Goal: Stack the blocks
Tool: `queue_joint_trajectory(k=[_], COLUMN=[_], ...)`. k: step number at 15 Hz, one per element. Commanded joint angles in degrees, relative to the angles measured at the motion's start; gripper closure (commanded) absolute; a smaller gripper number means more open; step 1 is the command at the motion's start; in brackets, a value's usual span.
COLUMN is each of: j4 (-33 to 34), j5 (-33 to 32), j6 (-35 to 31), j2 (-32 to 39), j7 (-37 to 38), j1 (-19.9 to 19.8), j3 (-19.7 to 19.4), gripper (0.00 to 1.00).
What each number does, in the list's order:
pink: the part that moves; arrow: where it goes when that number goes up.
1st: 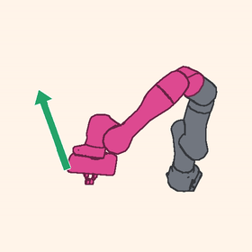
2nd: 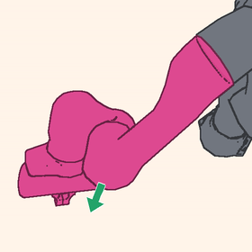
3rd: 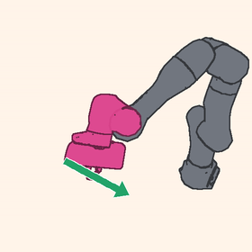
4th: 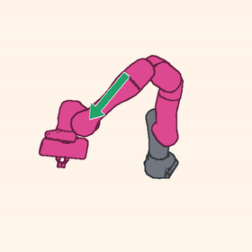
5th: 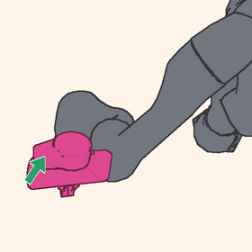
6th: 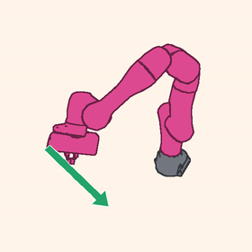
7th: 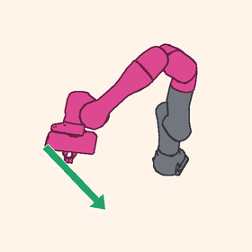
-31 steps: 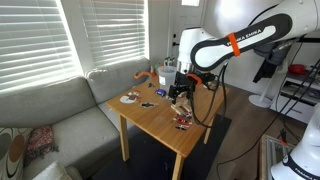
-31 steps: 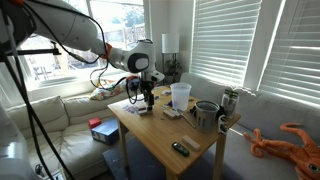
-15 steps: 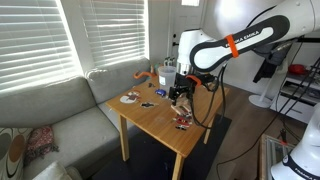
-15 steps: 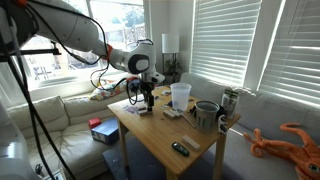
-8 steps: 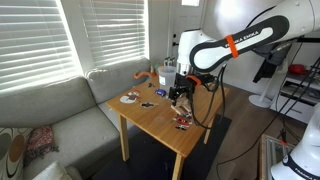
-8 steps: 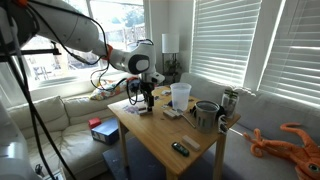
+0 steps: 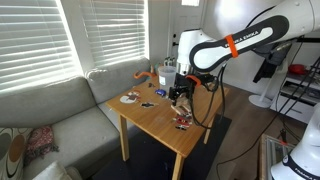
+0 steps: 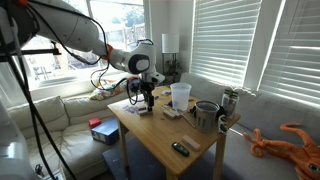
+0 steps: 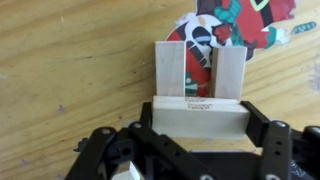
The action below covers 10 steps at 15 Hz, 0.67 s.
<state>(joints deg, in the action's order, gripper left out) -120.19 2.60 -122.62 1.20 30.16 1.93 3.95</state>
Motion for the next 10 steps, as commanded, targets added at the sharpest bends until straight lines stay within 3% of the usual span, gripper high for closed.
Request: queue_joint_trajectory(k=[1, 10], j4=[0.72, 0.43], j5=[-0.99, -9.58], j6=[0.45, 1.17], j2=[-0.29, -2.52], j7=[-2.16, -19.77], j1=[0.67, 1.97], j3=[-0.28, 0.76], gripper=[0.39, 0.39])
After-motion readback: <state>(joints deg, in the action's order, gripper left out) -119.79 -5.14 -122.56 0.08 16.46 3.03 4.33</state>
